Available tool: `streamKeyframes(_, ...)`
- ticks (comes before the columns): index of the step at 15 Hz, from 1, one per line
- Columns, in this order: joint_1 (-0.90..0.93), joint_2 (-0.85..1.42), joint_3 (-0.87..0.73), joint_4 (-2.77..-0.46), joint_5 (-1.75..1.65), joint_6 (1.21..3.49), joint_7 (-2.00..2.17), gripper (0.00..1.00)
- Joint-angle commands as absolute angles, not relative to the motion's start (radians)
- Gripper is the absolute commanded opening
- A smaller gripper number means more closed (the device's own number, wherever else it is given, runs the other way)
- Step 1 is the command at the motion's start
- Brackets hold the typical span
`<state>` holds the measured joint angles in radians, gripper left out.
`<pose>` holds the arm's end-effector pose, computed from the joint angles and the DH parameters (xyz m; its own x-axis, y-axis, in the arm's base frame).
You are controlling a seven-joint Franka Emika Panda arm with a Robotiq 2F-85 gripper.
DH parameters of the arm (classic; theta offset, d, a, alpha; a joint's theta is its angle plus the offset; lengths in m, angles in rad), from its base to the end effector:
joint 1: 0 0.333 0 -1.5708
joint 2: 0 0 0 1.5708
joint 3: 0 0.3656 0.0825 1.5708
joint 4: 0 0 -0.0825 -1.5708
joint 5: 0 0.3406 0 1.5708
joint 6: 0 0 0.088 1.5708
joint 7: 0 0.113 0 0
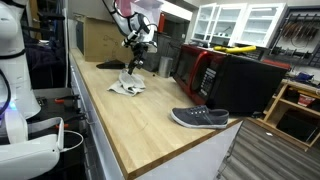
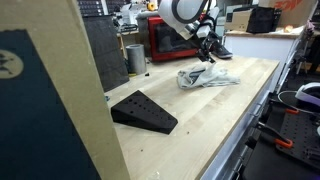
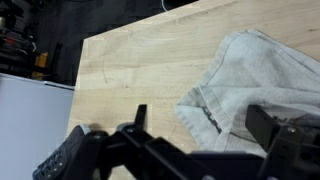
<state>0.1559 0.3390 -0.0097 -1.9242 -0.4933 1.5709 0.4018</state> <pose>0.5207 0.0230 0.3638 0.8684 -0.2212 -0.4438 0.0957 -0.8034 0.5877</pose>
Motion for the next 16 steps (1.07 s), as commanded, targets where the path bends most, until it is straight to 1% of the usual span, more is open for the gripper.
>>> streamKeyframes(1,0.168,0.306,0.008,-2.004,-0.547,1.677,0.459,1.0)
streamKeyframes(5,0.173,0.254,0.025,-2.131,-0.636,1.846,0.454,1.0)
streamKeyframes(7,0.167,0.231,0.036,-2.171,-0.654,1.874,0.411,1.0)
streamKeyframes(16,0.145,0.096,0.067,-2.238,-0.65,1.752,0.03,1.0)
